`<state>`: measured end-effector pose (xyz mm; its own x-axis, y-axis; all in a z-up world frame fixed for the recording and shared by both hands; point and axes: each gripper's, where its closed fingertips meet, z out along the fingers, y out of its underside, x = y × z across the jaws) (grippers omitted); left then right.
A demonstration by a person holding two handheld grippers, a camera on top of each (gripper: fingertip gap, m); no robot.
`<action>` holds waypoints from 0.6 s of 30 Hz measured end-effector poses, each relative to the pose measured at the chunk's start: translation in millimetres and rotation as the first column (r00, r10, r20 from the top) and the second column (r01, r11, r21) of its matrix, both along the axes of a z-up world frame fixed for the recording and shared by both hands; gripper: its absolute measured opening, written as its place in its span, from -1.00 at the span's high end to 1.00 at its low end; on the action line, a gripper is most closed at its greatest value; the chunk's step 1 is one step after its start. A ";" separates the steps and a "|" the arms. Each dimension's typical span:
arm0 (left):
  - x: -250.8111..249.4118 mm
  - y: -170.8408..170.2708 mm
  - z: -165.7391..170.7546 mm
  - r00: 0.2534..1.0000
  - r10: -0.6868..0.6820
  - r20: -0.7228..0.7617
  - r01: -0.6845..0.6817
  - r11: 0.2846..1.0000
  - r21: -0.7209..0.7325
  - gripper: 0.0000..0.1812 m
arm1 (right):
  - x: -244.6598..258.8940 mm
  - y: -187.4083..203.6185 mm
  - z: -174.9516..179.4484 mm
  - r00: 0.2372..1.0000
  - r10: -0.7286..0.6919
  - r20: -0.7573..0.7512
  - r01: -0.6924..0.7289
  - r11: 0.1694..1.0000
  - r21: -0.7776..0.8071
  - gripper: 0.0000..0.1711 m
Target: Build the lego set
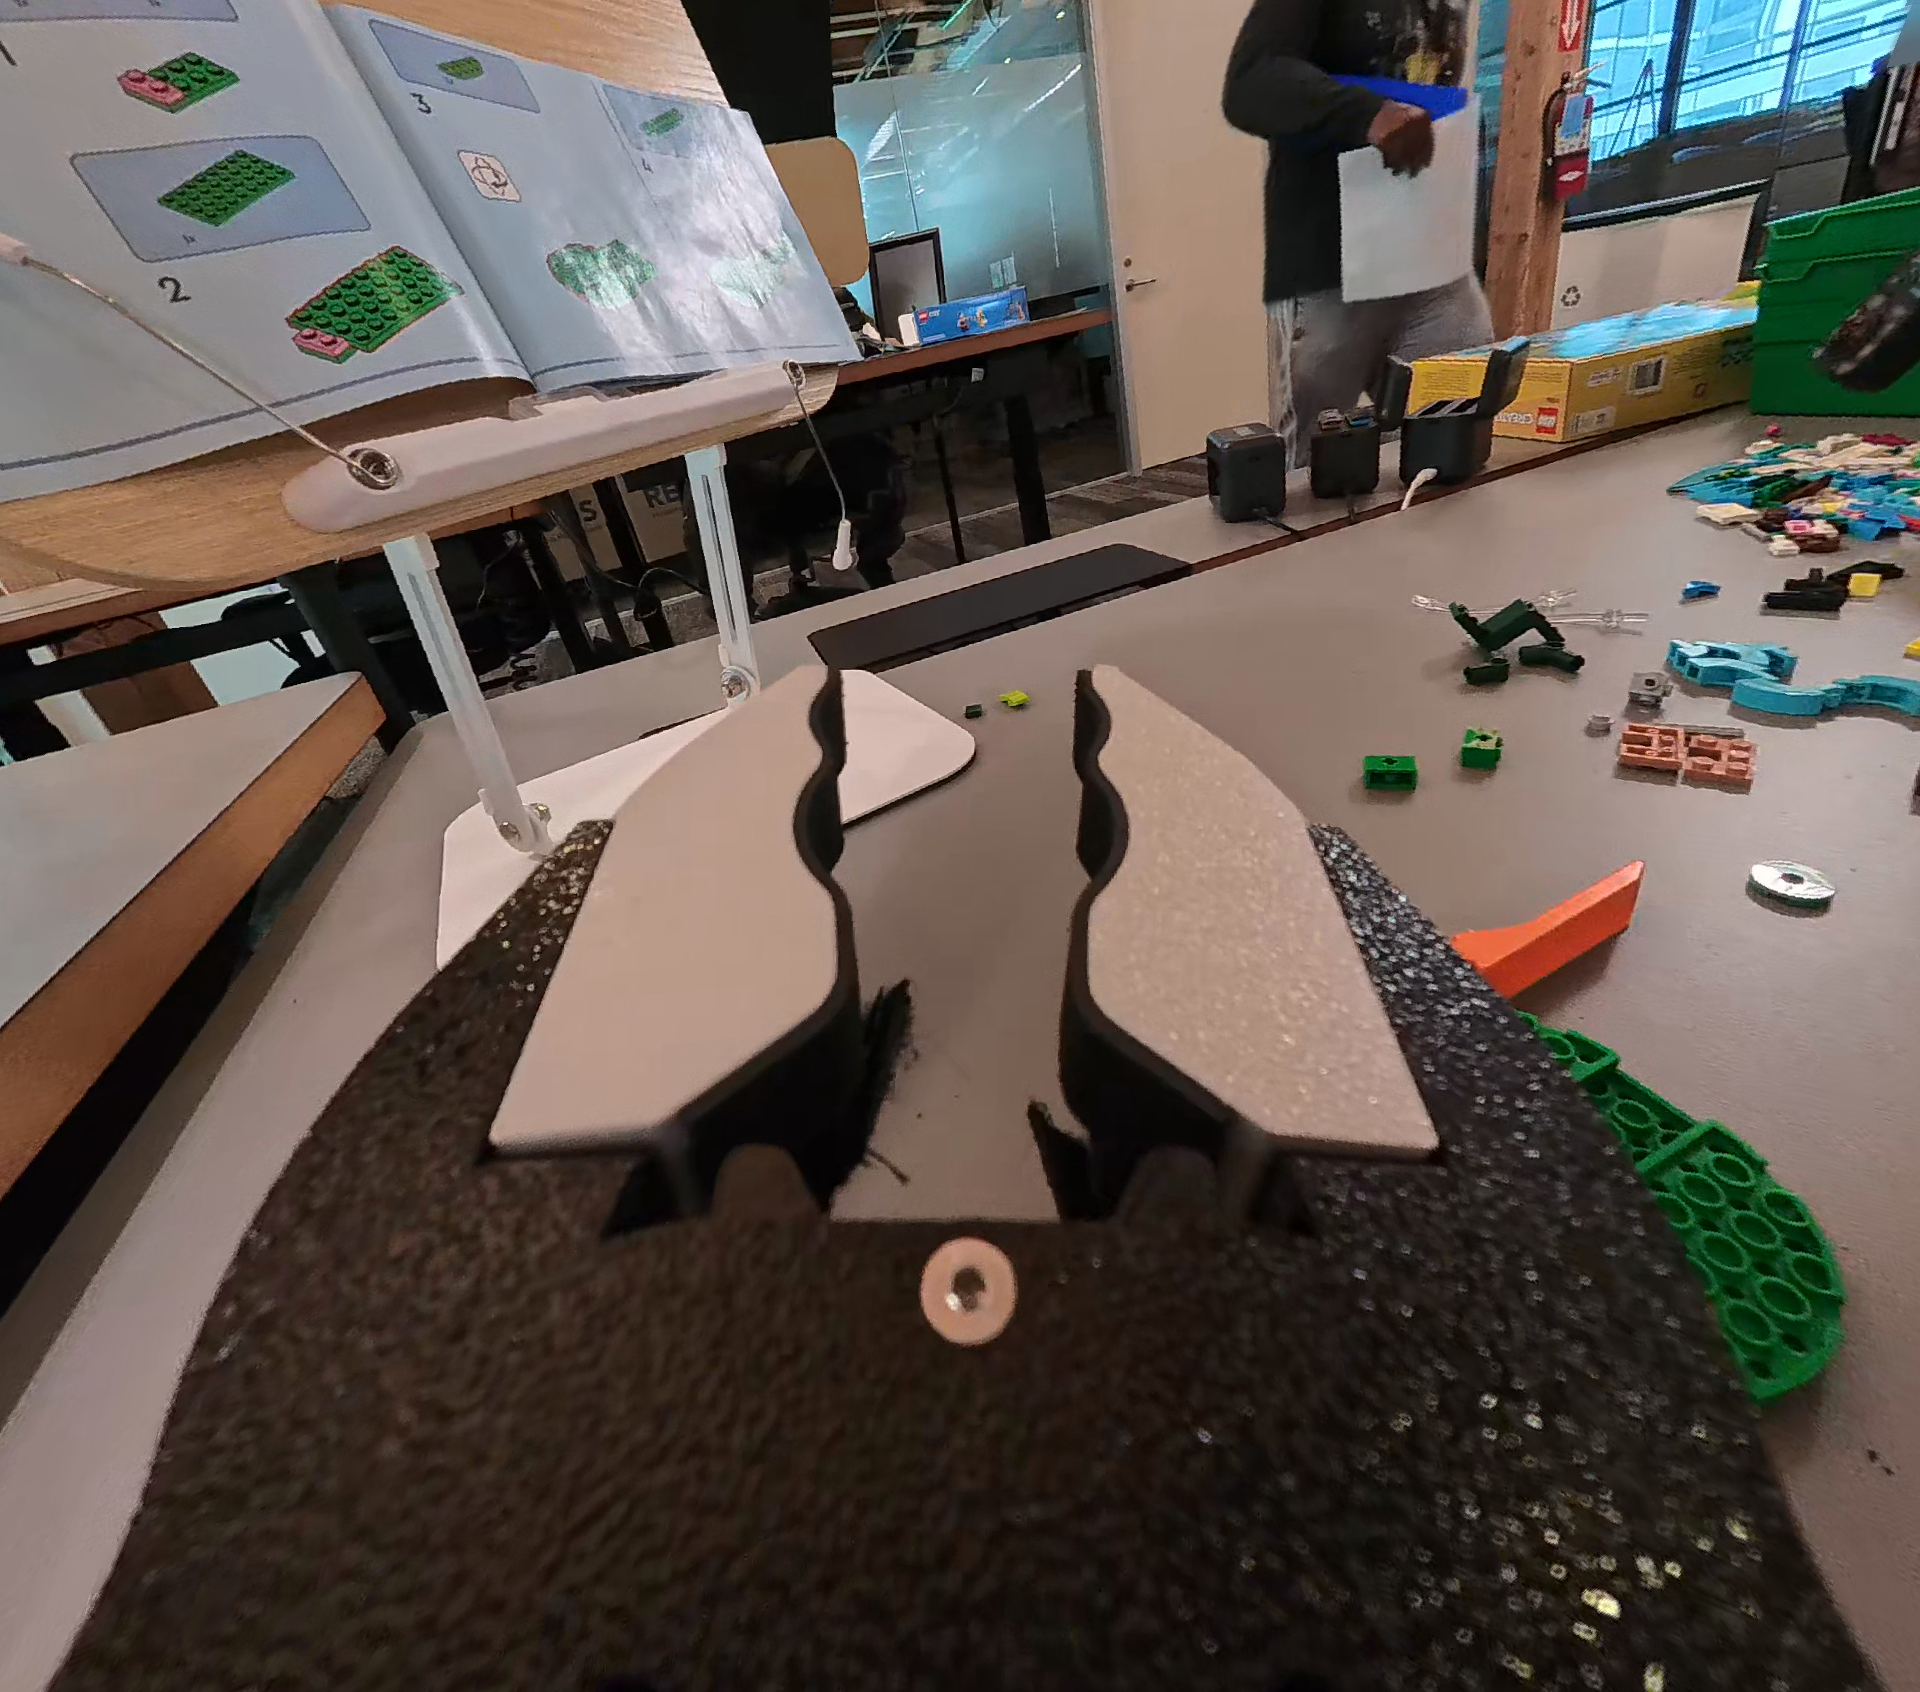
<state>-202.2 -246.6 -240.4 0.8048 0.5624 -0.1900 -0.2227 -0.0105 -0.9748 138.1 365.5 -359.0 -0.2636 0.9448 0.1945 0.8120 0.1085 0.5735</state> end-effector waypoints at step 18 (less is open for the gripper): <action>1.8 1.7 0.9 1.000 -0.007 0.008 0.007 1.000 0.007 0.58 | -32.9 -43.8 62.1 0.836 0.282 -0.470 -0.250 0.959 0.131 0.83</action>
